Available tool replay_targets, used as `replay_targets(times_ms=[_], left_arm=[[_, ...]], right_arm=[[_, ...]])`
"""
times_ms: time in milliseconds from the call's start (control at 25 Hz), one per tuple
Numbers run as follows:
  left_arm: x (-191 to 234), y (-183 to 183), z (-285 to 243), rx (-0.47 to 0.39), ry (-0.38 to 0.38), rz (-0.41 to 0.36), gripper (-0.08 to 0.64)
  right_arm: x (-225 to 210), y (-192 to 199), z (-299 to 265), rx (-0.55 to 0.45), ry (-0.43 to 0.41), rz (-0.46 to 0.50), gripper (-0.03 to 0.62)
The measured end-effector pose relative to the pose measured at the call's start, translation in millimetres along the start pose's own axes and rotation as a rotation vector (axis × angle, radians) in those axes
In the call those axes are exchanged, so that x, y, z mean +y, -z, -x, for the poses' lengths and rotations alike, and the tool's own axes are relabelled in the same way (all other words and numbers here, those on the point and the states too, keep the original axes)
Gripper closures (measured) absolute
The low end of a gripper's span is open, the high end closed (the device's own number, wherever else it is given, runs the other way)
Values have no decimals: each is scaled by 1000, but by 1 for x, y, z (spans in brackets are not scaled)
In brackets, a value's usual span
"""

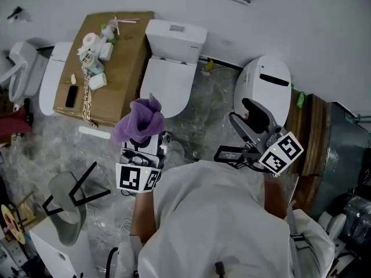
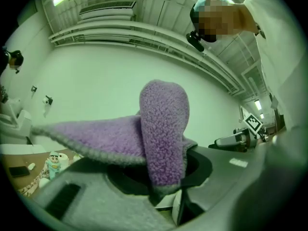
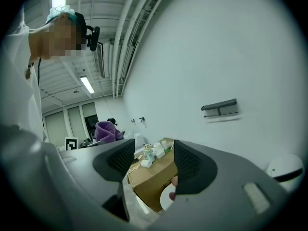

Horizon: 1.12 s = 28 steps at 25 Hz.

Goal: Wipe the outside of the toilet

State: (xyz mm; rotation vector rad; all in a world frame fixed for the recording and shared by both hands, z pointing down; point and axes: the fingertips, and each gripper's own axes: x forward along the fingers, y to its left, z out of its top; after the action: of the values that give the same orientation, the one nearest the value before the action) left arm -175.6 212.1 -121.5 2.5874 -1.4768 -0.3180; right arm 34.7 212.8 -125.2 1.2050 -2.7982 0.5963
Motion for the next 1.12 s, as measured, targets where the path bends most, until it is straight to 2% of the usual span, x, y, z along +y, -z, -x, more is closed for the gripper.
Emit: replay_targets(times_ms=[240,440,640,760,920,1000,1120], left_arm=[[60,6,-51,65,4,-32,429],[89,18,-85,112,24,-45,428],[76,39,-124,174,118,-74,428],[58,36,-153,149,159,-110,428],[53,35,-187,124,109,-109,428],[54,40,-202,143,83,-109,428],[52,50,-223,190,88,-126,428]], right_arm=[[5,-26,-99,57,-98,-21,302],[24,-36,-165,108,-204,20,281],[30,-43,-203,144,-285,45,273],[25,-41,-219,172,-336,39,261],[1,-44,-234,202,-397,-36,260],[-13,-49,-241,224,-424,-60,249],[-34,-57,-253,251,-458,-70,221]])
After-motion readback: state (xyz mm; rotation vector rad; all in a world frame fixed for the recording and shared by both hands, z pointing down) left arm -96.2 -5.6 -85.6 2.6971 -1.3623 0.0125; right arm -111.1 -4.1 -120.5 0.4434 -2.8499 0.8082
